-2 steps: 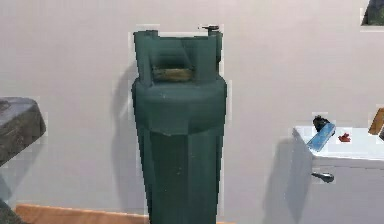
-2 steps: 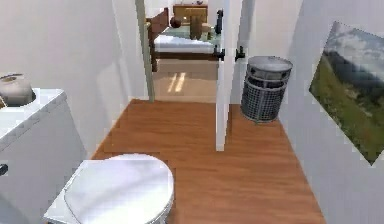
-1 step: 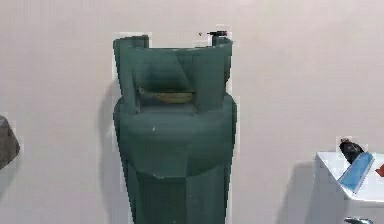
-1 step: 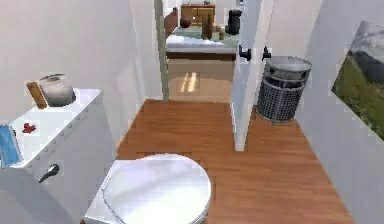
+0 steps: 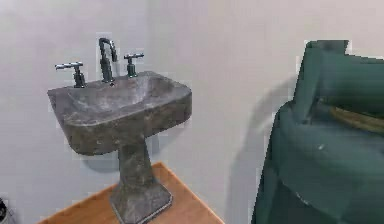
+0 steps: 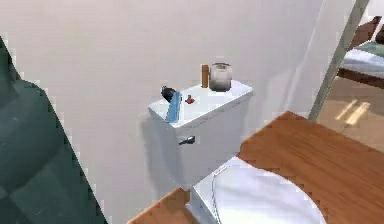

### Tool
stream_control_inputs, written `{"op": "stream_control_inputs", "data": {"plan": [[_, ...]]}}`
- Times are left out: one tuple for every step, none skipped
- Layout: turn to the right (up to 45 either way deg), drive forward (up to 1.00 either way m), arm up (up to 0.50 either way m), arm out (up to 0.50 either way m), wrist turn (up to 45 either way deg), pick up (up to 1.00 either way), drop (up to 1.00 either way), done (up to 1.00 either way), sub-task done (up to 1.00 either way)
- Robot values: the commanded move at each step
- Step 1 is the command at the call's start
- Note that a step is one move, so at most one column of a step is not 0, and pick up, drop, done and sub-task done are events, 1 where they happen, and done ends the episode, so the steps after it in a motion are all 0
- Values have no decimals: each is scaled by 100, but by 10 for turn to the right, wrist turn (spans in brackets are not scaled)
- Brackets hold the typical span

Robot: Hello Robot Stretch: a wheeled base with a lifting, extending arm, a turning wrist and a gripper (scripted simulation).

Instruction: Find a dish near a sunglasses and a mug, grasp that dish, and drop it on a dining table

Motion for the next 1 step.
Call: {"op": "stream_control_inputs", "data": {"plan": [[-450, 0, 0, 0, 0, 0, 0, 0, 0]]}}
